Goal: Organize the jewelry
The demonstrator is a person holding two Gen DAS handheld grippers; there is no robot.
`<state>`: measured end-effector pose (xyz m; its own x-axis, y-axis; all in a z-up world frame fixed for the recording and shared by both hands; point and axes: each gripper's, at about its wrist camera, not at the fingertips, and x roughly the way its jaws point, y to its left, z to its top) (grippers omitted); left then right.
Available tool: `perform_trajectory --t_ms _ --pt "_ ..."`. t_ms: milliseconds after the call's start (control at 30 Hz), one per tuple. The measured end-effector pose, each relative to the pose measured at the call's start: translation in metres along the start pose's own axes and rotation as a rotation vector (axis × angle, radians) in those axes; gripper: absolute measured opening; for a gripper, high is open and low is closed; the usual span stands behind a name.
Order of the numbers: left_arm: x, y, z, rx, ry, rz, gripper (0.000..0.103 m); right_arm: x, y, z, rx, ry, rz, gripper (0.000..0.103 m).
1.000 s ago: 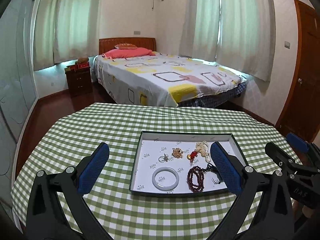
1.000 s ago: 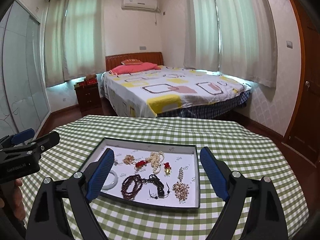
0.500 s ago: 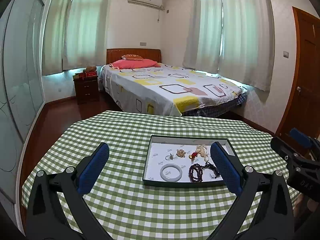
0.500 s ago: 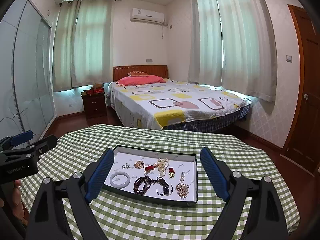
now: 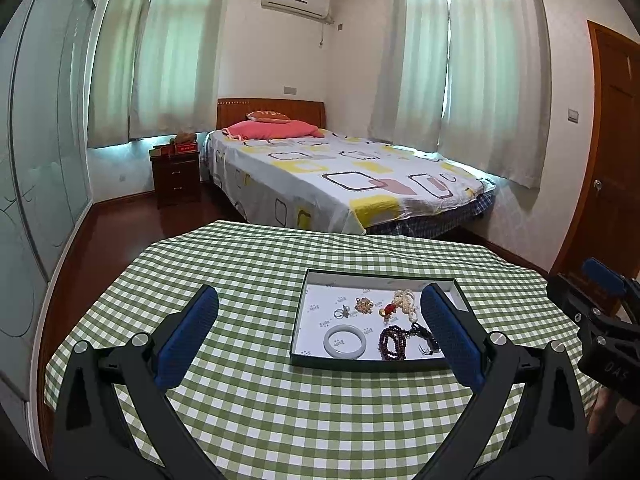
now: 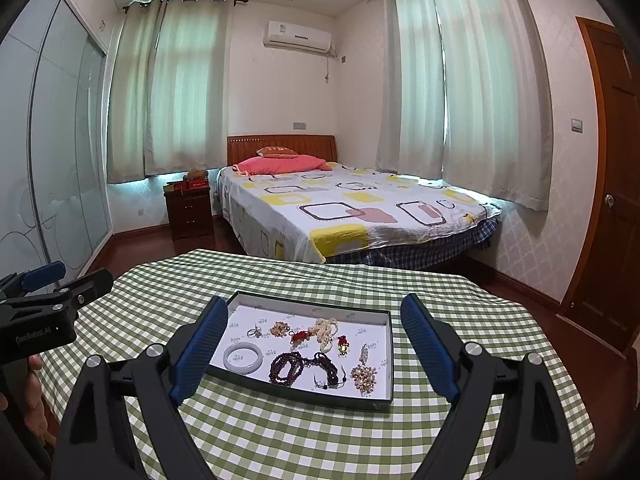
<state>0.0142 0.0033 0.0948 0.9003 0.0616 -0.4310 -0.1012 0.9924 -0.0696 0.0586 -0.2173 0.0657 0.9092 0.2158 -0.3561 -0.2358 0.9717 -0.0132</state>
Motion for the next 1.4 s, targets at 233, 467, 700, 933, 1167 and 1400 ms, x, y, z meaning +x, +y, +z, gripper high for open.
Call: perform_trajectory --t_ms 233,467,700,933,1167,1400 --pt "-0.0005 0.0008 -0.0010 -0.003 0.002 -0.001 0.098 0.0000 0.0004 -0.0003 0.000 -0.001 -0.001 0.085" --pt "-0.0004 -0.0008 -0.0010 0.001 0.003 -0.001 0.098 0.0001 0.0013 -0.0014 0.001 0.001 0.001 0.085" --pt "0.0004 -0.0017 -0.0017 0.005 0.007 -0.004 0.098 -0.0013 0.0016 -0.0020 0.002 0.001 0.000 0.085" --pt "0.0007 -0.0027 -0.0024 0.008 0.004 -0.003 0.098 -0.0013 0.0015 -0.0020 0.002 0.002 0.001 0.085" --pt "0.0009 -0.0033 -0.0026 0.009 0.007 -0.008 0.098 -0.0015 0.0017 -0.0018 0.002 0.001 0.000 0.085" --pt "0.0009 -0.0033 -0.0027 0.008 0.006 -0.009 0.098 -0.0020 0.0020 -0.0017 0.001 0.004 0.000 0.085"
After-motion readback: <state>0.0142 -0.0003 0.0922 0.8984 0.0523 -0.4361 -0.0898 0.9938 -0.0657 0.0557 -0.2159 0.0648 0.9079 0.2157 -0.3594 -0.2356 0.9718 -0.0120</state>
